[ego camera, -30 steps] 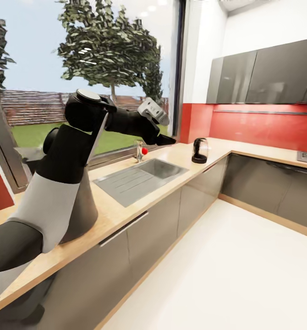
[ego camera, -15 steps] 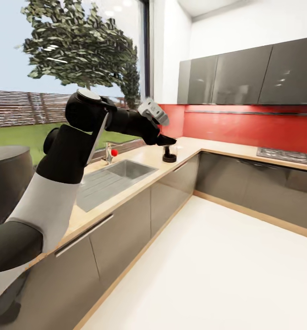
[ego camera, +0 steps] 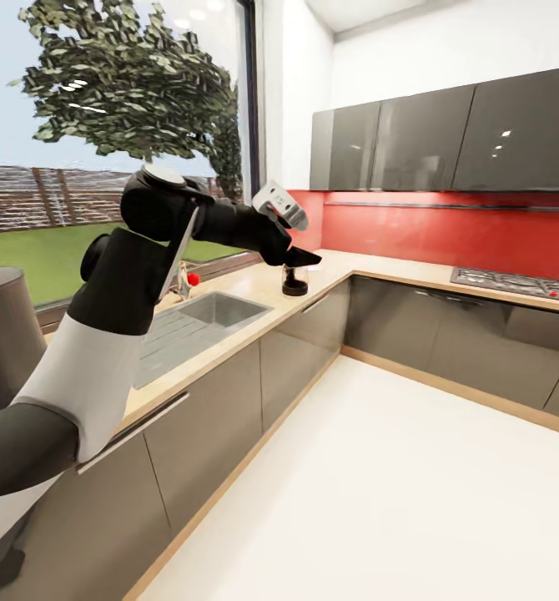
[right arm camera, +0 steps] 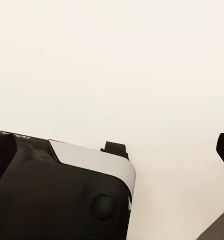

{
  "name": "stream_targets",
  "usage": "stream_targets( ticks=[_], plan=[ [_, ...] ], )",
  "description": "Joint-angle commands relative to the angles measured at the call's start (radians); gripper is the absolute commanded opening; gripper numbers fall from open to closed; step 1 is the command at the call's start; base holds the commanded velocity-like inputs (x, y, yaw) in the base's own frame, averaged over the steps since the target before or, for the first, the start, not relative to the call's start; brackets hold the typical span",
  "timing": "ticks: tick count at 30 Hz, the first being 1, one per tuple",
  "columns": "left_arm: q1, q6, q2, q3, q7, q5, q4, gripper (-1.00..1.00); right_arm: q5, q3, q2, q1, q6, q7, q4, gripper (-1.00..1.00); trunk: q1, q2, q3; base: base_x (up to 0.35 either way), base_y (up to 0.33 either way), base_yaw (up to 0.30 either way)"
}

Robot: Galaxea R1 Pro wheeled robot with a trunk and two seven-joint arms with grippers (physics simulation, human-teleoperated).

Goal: Set up a coffee station on the kitchen countertop: keep the coffee maker on the countertop, move the bottle of coffee from the kitchen shelf to the counter next to the coffee maker, place a paper coffee filter on top of the coffee maker, put the saucer next to the coffee maker with the coffee cup on the saucer, and place the electric kettle next to the coffee maker.

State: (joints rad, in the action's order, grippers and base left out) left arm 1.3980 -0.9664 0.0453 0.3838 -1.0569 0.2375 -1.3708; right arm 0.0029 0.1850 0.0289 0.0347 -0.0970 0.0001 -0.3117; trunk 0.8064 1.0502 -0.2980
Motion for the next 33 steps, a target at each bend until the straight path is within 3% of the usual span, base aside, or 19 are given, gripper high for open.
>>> stream_targets(
  ticks=[1, 2, 5, 6, 10, 12, 16, 19, 20, 25, 26, 27, 28, 29, 33],
  plan=[
    [0.000, -0.005, 0.001, -0.001, -0.010, 0.009, 0.000, 1.00, 0.000, 0.003, 0.001, 0.001, -0.003, 0.000, 0.000, 1.00, 0.000, 0.001, -0.001, 0.000, 0.000, 0.000],
    [0.000, -0.005, 0.001, -0.001, -0.010, 0.007, 0.000, 1.00, 0.000, 0.003, 0.001, 0.001, -0.003, 0.000, 0.000, 1.00, 0.000, 0.001, -0.001, 0.000, 0.000, 0.000],
    [-0.007, 0.000, 0.001, -0.002, -0.011, -0.049, 0.001, 1.00, 0.000, 0.002, 0.001, 0.001, -0.004, 0.000, 0.000, 1.00, 0.000, 0.001, -0.001, 0.000, 0.000, 0.000],
    [-0.148, 0.210, 0.001, -0.001, 0.041, -0.284, 0.010, 1.00, 0.000, 0.002, 0.002, 0.001, -0.004, 0.000, 0.000, 1.00, 0.000, 0.001, -0.001, 0.000, 0.000, 0.000],
    [-0.279, 0.301, 0.026, 0.004, 0.114, -0.315, 0.007, 1.00, 0.001, 0.002, 0.002, 0.001, -0.004, 0.000, 0.000, 1.00, 0.000, 0.001, -0.001, 0.000, 0.000, 0.000],
    [-0.383, 0.407, 0.044, 0.004, 0.141, -0.324, 0.005, 1.00, 0.001, 0.002, 0.002, 0.001, -0.004, 0.000, 0.000, 1.00, 0.000, 0.001, -0.001, 0.000, 0.000, 0.000],
    [-0.497, 0.510, 0.047, 0.004, 0.125, -0.327, 0.006, 1.00, 0.001, 0.002, 0.002, 0.001, -0.004, 0.000, 0.000, 1.00, 0.000, 0.001, -0.001, 0.000, 0.000, 0.000],
    [-0.585, 0.562, 0.043, 0.003, 0.079, -0.328, 0.009, 1.00, 0.001, 0.002, 0.002, 0.001, -0.004, 0.000, 0.000, 1.00, 0.000, 0.001, -0.001, 0.000, 0.000, 0.000],
    [-0.676, 0.639, -0.006, 0.003, 0.024, -0.328, 0.015, 1.00, 0.001, 0.002, 0.002, 0.001, -0.004, -0.001, 0.000, 1.00, 0.000, 0.001, -0.001, 0.000, 0.000, 0.000],
    [-0.782, 0.702, -0.114, 0.003, 0.012, -0.328, 0.053, 1.00, 0.001, 0.003, 0.001, 0.001, -0.004, -0.001, 0.000, 1.00, 0.000, 0.001, -0.001, 0.000, 0.000, 0.000],
    [-0.796, 0.714, -0.125, 0.003, 0.012, -0.328, 0.067, 1.00, 0.001, 0.003, 0.002, 0.001, -0.004, -0.002, 0.000, 1.00, 0.000, 0.001, -0.001, 0.000, 0.000, 0.000],
    [-0.842, 0.774, -0.162, 0.002, 0.011, -0.328, 0.145, 1.00, 0.001, 0.004, 0.002, 0.001, -0.004, -0.002, 0.001, 1.00, 0.000, 0.001, -0.001, 0.000, 0.000, 0.000],
    [-0.855, 0.815, -0.183, 0.002, 0.011, -0.335, 0.213, 1.00, 0.002, 0.004, 0.002, 0.001, -0.004, -0.002, 0.001, 1.00, 0.000, 0.001, -0.001, 0.000, 0.000, 0.000],
    [-0.864, 0.851, -0.198, 0.002, 0.011, -0.345, 0.281, 1.00, 0.002, 0.004, 0.002, 0.001, -0.004, -0.002, 0.000, 1.00, 0.000, 0.001, -0.001, 0.000, 0.000, 0.000],
    [-0.874, 0.973, -0.216, 0.003, 0.011, -0.383, 0.490, 1.00, 0.002, 0.004, 0.002, 0.001, -0.004, -0.002, 0.000, 1.00, 0.000, 0.001, -0.001, 0.000, 0.000, 0.000]
  ],
)
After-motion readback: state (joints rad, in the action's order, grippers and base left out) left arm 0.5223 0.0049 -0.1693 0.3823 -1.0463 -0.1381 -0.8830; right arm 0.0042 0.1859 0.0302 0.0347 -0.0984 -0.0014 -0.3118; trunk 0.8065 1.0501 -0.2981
